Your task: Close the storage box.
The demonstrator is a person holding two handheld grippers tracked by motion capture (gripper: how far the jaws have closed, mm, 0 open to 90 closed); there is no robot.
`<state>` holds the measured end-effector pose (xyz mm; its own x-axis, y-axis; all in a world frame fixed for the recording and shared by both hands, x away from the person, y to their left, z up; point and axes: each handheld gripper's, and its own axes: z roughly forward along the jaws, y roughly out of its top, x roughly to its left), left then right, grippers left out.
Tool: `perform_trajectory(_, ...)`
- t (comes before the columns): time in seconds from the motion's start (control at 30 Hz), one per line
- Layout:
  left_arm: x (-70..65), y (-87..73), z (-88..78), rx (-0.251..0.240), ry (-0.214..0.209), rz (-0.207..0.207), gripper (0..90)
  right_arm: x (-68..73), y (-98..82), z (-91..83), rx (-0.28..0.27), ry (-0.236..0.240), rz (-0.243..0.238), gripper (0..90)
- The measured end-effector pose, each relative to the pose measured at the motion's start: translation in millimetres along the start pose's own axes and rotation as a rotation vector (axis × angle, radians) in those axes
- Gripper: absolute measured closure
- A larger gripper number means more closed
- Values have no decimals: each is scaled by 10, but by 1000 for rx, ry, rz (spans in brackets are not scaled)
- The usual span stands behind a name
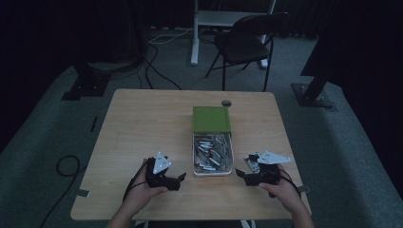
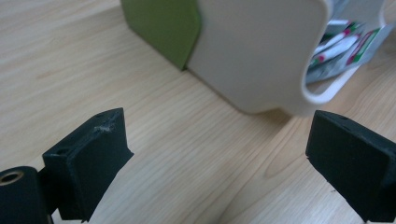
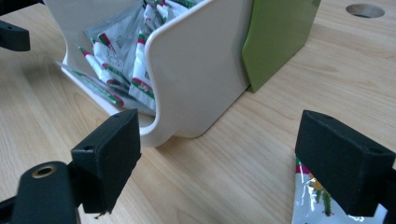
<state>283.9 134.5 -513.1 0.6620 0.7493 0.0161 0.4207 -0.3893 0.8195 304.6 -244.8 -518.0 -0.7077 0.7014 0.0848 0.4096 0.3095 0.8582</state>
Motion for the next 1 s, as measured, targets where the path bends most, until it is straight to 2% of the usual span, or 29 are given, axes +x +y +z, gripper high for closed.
perform_trajectory(0.43,-104,209,118,-45,-32,32,63,-6,132,30,-34,16,-3,140)
perform_trajectory(0.67,-80,259,175,-37,-30,38,63,19,173,60,-48,44,1,140)
perform_trajectory(0.77,-62,269,197,-32,-28,38,63,13,172,95,-38,30,0,140)
perform_trajectory(1.0,-13,269,237,-28,-17,29,63,11,163,164,-26,33,12,142)
